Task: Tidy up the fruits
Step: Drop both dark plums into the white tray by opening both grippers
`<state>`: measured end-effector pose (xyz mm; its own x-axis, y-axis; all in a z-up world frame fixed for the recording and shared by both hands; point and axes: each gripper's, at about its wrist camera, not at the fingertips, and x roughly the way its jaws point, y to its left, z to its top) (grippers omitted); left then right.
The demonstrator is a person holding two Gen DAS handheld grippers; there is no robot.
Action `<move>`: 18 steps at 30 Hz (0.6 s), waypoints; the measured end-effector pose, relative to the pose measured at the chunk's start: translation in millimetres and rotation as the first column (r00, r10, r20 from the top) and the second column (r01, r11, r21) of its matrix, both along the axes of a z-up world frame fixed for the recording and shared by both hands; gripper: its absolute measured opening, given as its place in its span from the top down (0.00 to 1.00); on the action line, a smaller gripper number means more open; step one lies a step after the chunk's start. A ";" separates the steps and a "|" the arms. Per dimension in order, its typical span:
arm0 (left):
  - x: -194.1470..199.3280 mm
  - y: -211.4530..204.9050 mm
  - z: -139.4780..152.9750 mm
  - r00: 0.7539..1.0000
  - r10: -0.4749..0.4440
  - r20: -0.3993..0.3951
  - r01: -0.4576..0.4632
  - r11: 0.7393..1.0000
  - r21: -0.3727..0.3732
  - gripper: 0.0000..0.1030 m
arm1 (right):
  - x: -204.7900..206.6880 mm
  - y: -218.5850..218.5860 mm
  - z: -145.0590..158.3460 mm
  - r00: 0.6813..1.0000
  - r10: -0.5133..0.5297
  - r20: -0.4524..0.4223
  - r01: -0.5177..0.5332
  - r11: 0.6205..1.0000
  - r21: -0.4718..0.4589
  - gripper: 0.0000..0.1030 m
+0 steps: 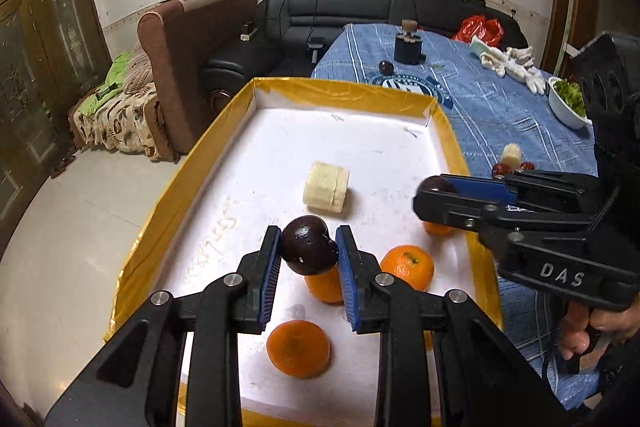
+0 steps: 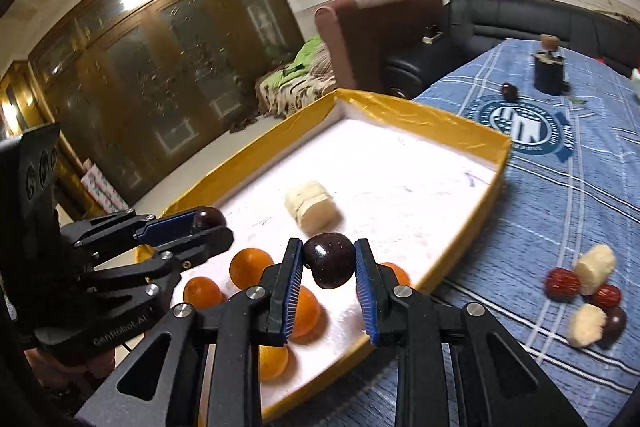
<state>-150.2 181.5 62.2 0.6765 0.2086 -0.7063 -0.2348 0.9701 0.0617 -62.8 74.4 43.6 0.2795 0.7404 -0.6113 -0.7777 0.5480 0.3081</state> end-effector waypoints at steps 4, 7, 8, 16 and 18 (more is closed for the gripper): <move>1.4 -0.8 -3.7 1.000 0.010 -0.016 -0.010 1.000 0.001 0.75 | 3.4 7.5 -11.0 1.000 0.006 -0.011 -0.006 1.000 -0.017 0.72; 1.7 -1.2 -4.5 0.999 0.029 -0.023 -0.028 0.999 0.025 0.75 | 3.8 3.5 -11.2 1.000 0.004 -0.002 -0.004 1.000 -0.008 0.72; 2.3 -1.4 -5.1 0.999 0.034 -0.030 -0.033 0.999 0.029 0.75 | 3.6 2.9 -10.5 1.000 0.004 0.001 -0.004 1.000 -0.008 0.68; -1.9 -10.8 3.2 0.999 0.038 -0.016 -0.037 0.996 0.086 0.48 | 6.1 -12.7 2.1 1.000 -0.014 0.004 0.014 0.999 0.036 0.54; -3.3 -16.8 10.6 1.000 0.013 0.000 -0.013 0.997 0.081 0.48 | 8.0 -22.7 10.6 0.999 -0.031 0.011 0.030 0.999 0.045 0.54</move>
<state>-153.5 164.7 72.8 0.6729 0.2741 -0.6870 -0.2473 0.9587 0.1403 -54.7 51.7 54.2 0.3094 0.7582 -0.5739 -0.7646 0.5572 0.3240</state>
